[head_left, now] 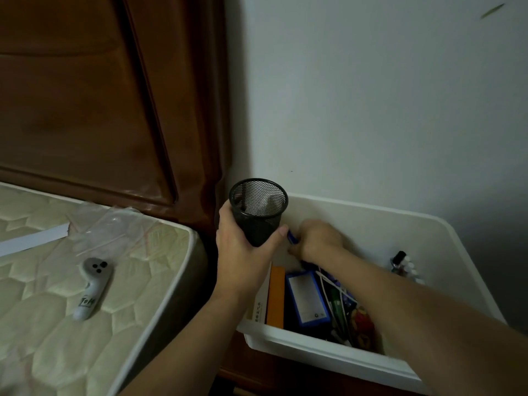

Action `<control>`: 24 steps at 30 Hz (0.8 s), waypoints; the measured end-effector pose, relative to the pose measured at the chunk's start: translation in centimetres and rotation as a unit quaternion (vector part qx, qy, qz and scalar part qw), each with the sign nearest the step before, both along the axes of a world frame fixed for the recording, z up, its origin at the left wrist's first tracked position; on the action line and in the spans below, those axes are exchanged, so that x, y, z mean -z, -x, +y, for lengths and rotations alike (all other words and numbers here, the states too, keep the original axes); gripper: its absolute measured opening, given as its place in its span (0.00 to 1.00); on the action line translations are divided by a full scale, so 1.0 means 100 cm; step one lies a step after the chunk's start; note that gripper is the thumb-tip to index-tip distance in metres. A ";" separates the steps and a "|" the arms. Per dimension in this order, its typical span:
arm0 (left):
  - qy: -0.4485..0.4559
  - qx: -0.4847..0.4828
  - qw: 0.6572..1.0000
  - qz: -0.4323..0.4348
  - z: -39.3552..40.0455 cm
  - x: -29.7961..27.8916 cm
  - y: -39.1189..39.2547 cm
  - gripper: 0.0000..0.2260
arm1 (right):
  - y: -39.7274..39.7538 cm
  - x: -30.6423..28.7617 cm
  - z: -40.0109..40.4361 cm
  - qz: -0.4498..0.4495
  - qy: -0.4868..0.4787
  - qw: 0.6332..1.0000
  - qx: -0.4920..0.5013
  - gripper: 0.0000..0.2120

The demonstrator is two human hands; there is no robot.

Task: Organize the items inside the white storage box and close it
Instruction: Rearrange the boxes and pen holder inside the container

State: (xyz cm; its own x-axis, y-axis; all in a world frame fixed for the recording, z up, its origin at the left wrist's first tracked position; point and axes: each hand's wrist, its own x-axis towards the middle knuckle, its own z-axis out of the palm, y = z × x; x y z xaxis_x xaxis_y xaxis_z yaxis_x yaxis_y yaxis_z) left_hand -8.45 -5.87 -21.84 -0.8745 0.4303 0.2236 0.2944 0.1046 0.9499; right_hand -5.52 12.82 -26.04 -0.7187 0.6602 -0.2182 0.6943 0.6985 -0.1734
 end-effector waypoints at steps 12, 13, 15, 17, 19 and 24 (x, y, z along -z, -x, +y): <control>0.039 0.017 0.999 0.030 -0.004 -0.007 -0.006 0.41 | -0.065 -0.200 -0.011 0.527 0.179 0.830 -0.033 0.03; 0.039 0.019 0.999 0.029 -0.004 -0.008 -0.007 0.40 | -0.062 -0.198 -0.019 0.511 0.185 0.838 -0.049 0.03; 0.036 0.024 0.999 0.027 -0.004 -0.009 -0.008 0.40 | -0.056 -0.184 -0.031 0.463 0.187 0.863 -0.071 0.04; 0.030 0.027 0.999 0.025 -0.005 -0.010 -0.009 0.40 | -0.051 -0.167 -0.034 0.422 0.197 0.881 -0.078 0.06; 0.026 0.027 0.999 0.025 -0.005 -0.011 -0.010 0.40 | -0.051 -0.154 -0.029 0.411 0.207 0.886 -0.062 0.10; 0.026 0.032 0.998 0.037 -0.004 -0.009 -0.008 0.38 | -0.068 -0.104 0.007 0.345 0.158 0.924 0.047 0.10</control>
